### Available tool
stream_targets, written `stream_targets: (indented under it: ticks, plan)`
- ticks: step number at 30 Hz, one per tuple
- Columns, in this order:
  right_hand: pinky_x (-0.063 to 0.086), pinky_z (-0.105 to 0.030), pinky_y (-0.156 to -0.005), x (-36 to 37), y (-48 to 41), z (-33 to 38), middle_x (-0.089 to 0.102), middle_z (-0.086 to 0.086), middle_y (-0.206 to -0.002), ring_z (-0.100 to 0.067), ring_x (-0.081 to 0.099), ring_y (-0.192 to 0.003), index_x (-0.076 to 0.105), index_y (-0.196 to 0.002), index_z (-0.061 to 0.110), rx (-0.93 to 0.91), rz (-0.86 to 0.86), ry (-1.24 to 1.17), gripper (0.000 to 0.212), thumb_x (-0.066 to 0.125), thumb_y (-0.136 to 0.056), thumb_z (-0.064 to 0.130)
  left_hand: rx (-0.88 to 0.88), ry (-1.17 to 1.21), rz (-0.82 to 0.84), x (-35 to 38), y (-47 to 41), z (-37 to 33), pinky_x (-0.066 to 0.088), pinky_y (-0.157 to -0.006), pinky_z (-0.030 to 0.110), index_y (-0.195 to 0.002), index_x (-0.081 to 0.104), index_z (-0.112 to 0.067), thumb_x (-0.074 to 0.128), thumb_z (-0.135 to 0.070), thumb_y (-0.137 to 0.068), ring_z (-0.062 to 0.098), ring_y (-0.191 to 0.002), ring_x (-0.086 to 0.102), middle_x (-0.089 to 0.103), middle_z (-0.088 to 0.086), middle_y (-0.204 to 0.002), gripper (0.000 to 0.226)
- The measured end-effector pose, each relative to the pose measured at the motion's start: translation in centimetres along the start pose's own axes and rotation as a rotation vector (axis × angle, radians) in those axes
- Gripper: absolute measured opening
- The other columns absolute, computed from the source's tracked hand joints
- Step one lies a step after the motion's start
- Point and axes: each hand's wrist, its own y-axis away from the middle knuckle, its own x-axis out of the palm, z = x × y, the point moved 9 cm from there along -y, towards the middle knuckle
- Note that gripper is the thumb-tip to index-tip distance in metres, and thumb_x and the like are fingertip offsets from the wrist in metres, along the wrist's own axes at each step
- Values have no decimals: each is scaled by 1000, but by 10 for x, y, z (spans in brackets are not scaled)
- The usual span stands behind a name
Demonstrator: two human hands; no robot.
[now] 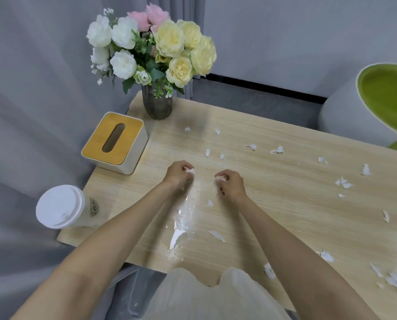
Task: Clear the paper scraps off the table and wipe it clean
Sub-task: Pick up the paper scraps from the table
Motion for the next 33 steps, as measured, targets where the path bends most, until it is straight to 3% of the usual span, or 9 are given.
stream_targets:
  ticks: [3,6,10,14,17,21,23,27,33]
  plan:
    - [52,-32,-71,27,5,-7,66,-7,-90,-20,60,-79,70,-84,9,-44,186,295,12,62,-77,1,77,-164,45,0,-15,-9,49,-77,29,-88,69,-13,61,-6,-81,21,-85,59,65,3,-94,13]
    - [44,-29,-71,49,22,-31,61,-4,-99,-21,58,-88,60,-88,14,19,229,419,19,73,-73,14,76,-211,72,5,-22,-5,46,-76,25,-82,68,-15,59,-5,-81,18,-87,60,68,3,-95,14]
    - [36,-27,-69,65,28,-35,61,-9,-107,-27,57,-99,60,-97,6,-29,201,533,13,60,-84,10,85,-248,107,17,-24,-2,46,-77,23,-84,70,-12,56,-5,-81,14,-86,59,69,0,-92,16]
    - [39,-28,-66,48,22,-41,64,-11,-91,-25,58,-83,62,-88,3,36,116,299,9,63,-81,10,143,-226,145,24,-31,-7,42,-74,22,-86,66,-16,60,-8,-82,14,-84,55,65,-1,-88,11]
    - [43,-27,-55,18,13,-36,63,-18,-79,-21,56,-61,58,-81,5,120,-7,-30,5,61,-83,2,144,-204,130,22,-38,-13,42,-71,24,-117,55,-15,61,-11,-85,18,-81,53,54,-1,-80,32]
    - [41,-22,-39,-2,-15,-10,54,-13,-66,-14,52,-42,53,-84,9,125,-48,-183,21,44,-88,-9,159,-243,-29,-4,-65,-34,45,-89,34,-135,41,-17,56,-17,-88,27,-103,57,61,9,-109,49]
    - [39,-19,-37,2,-33,-1,50,-11,-65,-16,50,-46,56,-84,8,186,-32,-327,27,40,-88,-13,184,-270,-98,-17,-88,-48,45,-91,34,-133,44,-19,53,-18,-90,26,-108,57,59,6,-124,44]
    - [43,-19,-40,20,-51,11,53,-12,-66,-13,52,-45,62,-86,1,260,49,-517,20,49,-88,-13,222,-461,-254,-34,-126,-74,40,-81,33,-121,50,-12,46,-16,-93,30,-109,54,56,10,-122,29]
    - [54,-24,-61,34,-58,4,60,-9,-77,-15,59,-70,65,-93,4,378,76,-825,9,61,-87,-1,126,-638,-180,-19,-162,-71,43,-81,35,-115,53,-10,48,-14,-93,31,-106,52,47,14,-123,23]
